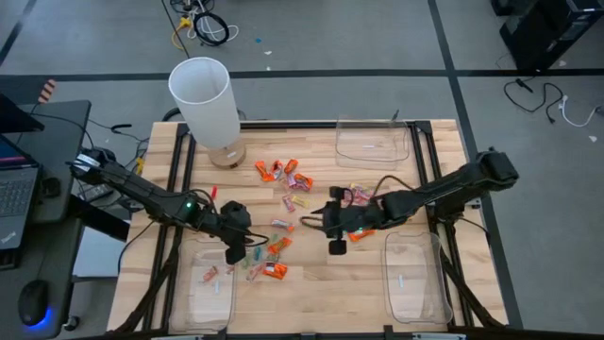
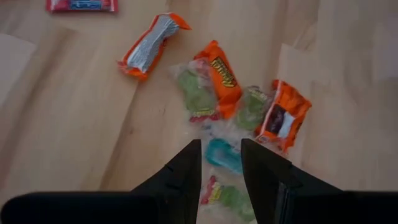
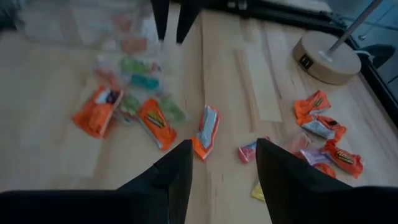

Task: Sort candy
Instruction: Put the blue gummy into the bottom left transparent bin

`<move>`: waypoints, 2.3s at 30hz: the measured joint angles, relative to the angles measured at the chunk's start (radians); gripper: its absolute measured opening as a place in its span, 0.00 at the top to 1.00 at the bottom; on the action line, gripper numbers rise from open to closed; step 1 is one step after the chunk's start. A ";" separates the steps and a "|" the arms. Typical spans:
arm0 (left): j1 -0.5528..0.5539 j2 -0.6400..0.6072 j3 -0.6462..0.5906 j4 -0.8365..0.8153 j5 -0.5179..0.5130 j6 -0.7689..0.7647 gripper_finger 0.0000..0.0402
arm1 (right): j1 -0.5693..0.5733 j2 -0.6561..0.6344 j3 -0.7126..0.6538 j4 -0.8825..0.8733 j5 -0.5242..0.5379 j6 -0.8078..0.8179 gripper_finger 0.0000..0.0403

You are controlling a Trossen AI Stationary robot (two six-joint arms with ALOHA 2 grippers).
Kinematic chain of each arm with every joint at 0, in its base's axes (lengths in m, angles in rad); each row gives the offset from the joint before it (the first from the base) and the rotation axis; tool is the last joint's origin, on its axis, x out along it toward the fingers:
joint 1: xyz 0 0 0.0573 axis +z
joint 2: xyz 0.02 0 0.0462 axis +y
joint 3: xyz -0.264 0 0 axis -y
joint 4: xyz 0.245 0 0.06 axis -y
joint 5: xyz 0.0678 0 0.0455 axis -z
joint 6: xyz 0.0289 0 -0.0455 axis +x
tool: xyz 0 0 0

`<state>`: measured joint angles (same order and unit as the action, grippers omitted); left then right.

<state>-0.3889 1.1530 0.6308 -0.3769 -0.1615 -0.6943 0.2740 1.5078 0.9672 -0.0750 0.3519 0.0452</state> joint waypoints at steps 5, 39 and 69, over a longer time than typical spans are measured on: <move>0.000 0.000 -0.022 0.056 0.004 -0.082 0.71 | 0.013 -0.066 -0.106 0.103 0.044 0.041 0.60; -0.023 -0.001 -0.096 0.519 -0.036 0.214 0.71 | 0.025 -0.046 -0.157 0.298 0.077 0.047 0.60; -0.016 -0.572 0.000 -0.179 -0.322 0.321 0.71 | -0.146 0.631 0.407 0.411 -0.330 0.016 0.60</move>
<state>-0.4047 0.5814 0.6304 -0.5558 -0.4839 -0.3733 0.1280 2.1389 1.3738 0.3363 0.0222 0.0608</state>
